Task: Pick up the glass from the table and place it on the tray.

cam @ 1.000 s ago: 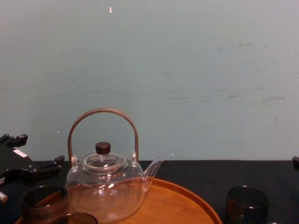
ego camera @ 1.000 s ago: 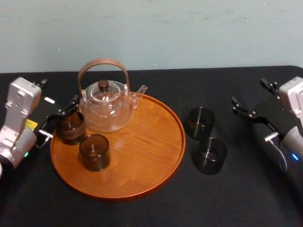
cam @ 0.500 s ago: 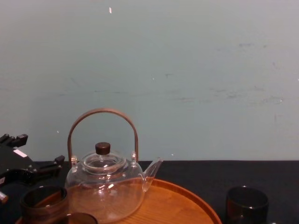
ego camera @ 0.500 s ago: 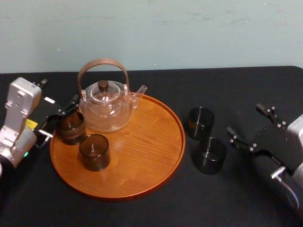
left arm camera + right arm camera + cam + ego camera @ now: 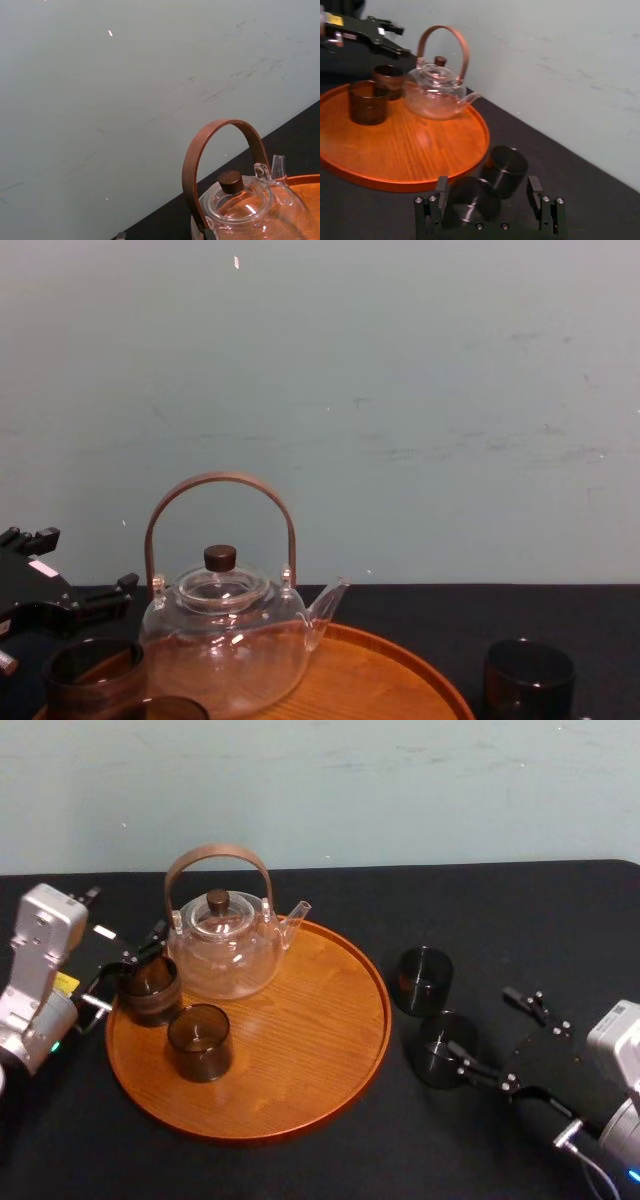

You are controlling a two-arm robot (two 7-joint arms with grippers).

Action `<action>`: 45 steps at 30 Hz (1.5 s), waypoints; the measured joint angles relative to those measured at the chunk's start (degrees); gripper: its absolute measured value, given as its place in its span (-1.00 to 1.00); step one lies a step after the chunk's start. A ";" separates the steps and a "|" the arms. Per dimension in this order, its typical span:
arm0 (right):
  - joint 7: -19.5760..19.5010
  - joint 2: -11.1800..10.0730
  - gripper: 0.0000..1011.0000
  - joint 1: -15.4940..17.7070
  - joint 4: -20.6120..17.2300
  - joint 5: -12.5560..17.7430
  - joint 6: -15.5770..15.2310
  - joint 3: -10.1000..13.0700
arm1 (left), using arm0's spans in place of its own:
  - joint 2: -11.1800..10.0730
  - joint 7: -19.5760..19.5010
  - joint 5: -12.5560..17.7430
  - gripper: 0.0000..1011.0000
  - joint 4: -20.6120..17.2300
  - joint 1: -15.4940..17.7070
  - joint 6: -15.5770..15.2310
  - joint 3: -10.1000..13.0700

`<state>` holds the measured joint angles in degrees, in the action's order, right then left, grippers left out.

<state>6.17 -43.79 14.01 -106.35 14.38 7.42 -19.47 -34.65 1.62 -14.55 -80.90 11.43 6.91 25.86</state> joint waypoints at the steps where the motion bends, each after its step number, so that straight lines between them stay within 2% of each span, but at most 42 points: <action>1: 0.48 0.06 0.98 0.01 -0.01 0.32 -0.10 -0.04 | 0.00 0.00 0.00 0.98 0.00 0.00 0.00 0.00; 11: 5.57 1.09 0.98 -0.20 0.34 4.34 -3.34 0.28 | 0.00 0.00 0.00 0.98 0.00 0.00 0.00 0.00; 19: 6.12 1.85 0.98 0.27 0.62 4.14 -5.00 1.45 | 0.00 0.00 0.00 0.98 0.00 0.00 0.00 0.00; 31: 6.02 3.02 0.98 1.06 1.20 2.63 -5.74 3.16 | 0.00 0.00 0.00 0.98 0.00 0.00 0.00 0.00; 45: 9.48 5.63 0.98 -0.72 5.47 2.83 -7.75 3.36 | 0.00 0.00 0.00 0.98 0.00 0.00 0.00 0.00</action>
<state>15.65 -38.16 13.29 -100.88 17.21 -0.33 -16.11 -34.65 1.62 -14.55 -80.90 11.43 6.91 25.86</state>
